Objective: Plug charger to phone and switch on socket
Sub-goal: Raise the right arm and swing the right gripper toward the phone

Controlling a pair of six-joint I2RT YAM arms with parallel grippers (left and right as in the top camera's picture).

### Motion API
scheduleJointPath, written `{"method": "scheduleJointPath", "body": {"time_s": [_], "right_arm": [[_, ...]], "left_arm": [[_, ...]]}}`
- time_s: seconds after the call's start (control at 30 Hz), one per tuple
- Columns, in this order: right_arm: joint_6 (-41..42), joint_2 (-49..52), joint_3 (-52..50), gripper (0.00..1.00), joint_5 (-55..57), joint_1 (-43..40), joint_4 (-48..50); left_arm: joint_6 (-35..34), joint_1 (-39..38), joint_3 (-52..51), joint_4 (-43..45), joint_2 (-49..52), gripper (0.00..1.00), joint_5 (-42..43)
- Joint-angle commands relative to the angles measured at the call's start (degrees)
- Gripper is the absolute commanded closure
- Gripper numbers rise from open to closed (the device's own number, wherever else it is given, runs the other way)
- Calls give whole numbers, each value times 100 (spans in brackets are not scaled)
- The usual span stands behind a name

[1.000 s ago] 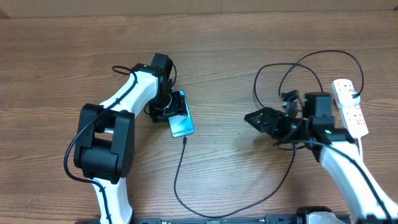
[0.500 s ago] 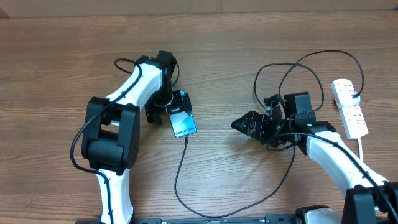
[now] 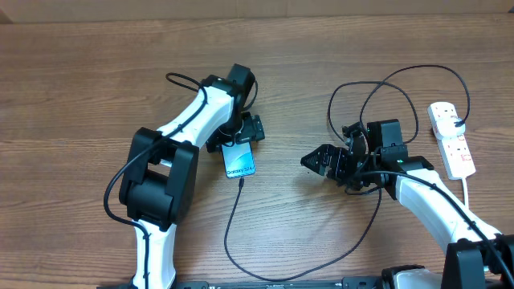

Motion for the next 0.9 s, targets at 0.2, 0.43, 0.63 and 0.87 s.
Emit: {"method": "scheduleJointPath", "body": {"time_s": [0.2,0.43,0.63,0.87], "right_arm": [[11,-2,107,0,70,4,-240],[15,-2,107,0,66,7,-396],[31,-2,107,0,68,39,-540],[57,-2,107,0,70,398,-538]], "left_arm": [[251,-44,-168,-74,92,1,-431],[570,-44,-293,-118,92,0,-267],[990,-35,-293,-160,92,0,-133],[1231,-31,-293,-229,92,4,-199]]}}
